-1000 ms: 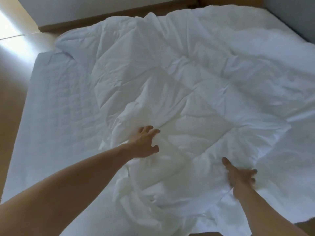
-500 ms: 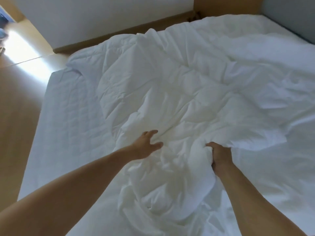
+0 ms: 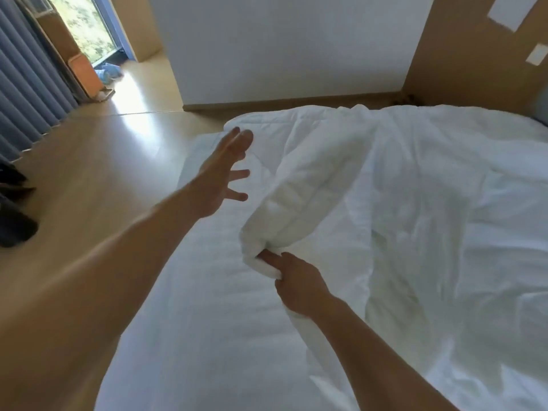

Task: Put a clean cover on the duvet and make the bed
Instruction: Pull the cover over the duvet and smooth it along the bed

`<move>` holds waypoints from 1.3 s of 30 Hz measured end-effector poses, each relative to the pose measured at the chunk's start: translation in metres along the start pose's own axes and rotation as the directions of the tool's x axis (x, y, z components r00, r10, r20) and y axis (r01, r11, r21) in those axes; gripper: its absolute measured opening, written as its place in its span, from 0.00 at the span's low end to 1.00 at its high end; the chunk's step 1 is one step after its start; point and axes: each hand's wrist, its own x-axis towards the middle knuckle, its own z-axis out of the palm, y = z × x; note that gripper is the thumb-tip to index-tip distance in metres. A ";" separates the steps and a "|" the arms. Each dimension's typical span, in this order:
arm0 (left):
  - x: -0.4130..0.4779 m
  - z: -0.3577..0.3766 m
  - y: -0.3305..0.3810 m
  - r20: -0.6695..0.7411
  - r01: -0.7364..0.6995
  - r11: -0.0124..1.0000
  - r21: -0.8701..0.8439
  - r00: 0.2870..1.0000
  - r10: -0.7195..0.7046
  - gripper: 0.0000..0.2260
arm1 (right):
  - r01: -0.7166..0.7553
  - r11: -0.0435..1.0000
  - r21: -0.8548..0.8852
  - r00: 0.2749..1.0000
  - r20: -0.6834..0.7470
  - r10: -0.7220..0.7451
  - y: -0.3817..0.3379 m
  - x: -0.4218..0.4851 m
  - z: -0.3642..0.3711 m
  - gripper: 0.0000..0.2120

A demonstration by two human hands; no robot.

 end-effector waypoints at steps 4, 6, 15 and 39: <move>-0.045 -0.138 -0.026 -0.023 0.131 0.986 0.106 0.991 -0.130 0.54 | 0.213 0.975 -0.068 0.974 0.091 -0.207 -0.091 0.008 0.104 0.34; -0.062 -0.194 -0.046 -0.019 0.231 0.971 0.063 0.973 -0.230 0.37 | 0.285 0.955 -0.084 0.950 0.156 -0.269 -0.124 0.006 0.151 0.34; -0.127 -0.316 -0.218 -0.426 0.598 0.564 0.569 0.801 -0.421 0.02 | 0.204 0.979 -0.013 0.738 0.659 -0.145 -0.137 -0.045 0.281 0.46; -0.034 -0.134 -0.305 0.085 0.167 0.357 0.919 0.800 -0.593 0.30 | -0.629 0.586 0.511 0.489 -0.327 0.809 0.085 0.000 0.119 0.14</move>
